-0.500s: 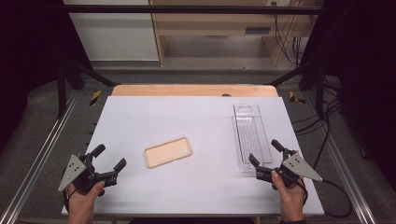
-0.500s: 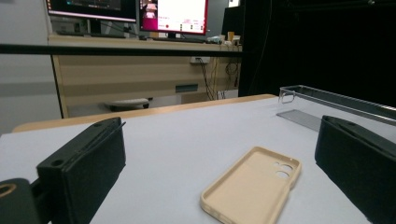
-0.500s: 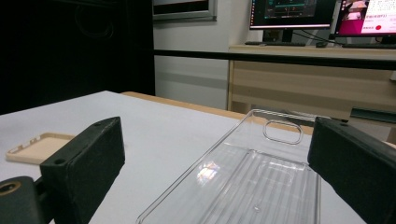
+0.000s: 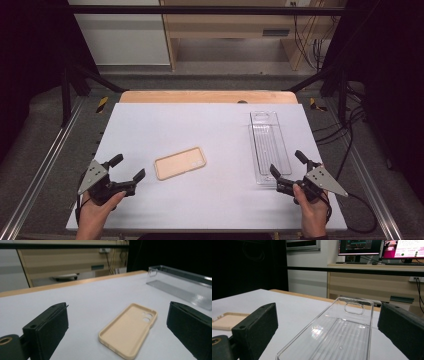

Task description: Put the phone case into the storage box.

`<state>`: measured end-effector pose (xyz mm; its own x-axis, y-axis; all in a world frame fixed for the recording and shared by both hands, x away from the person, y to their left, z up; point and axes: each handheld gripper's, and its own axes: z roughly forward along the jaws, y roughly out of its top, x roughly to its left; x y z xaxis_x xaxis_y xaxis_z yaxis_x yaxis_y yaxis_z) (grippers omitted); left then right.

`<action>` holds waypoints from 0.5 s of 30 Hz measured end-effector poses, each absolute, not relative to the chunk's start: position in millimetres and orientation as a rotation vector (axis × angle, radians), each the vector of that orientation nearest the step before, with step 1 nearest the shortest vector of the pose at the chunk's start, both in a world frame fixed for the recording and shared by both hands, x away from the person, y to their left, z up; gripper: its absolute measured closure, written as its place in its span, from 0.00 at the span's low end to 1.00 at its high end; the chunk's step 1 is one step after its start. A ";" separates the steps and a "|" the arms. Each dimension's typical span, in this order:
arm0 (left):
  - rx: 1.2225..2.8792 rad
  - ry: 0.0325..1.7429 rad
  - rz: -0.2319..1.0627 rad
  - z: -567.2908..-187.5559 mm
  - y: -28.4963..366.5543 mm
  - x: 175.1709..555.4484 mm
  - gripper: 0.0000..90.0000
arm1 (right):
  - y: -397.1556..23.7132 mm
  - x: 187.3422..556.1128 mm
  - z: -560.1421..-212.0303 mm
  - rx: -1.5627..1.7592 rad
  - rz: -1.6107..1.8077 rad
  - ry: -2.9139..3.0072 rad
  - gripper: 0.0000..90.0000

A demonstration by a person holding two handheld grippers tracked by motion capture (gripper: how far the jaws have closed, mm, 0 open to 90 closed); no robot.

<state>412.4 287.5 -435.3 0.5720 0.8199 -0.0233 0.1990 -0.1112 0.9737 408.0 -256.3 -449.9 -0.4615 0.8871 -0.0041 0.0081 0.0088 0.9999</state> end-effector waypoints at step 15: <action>1.849 0.826 0.591 -421.9 241.6 445.8 0.04 | -250.8 405.8 -449.1 0.920 1.541 1.587 0.03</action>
<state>445.8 241.6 -421.9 0.6493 0.7597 0.0353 0.2789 -0.2810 0.9183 405.8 -250.8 -449.1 -0.4793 0.8774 -0.0210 0.0048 0.0265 0.9996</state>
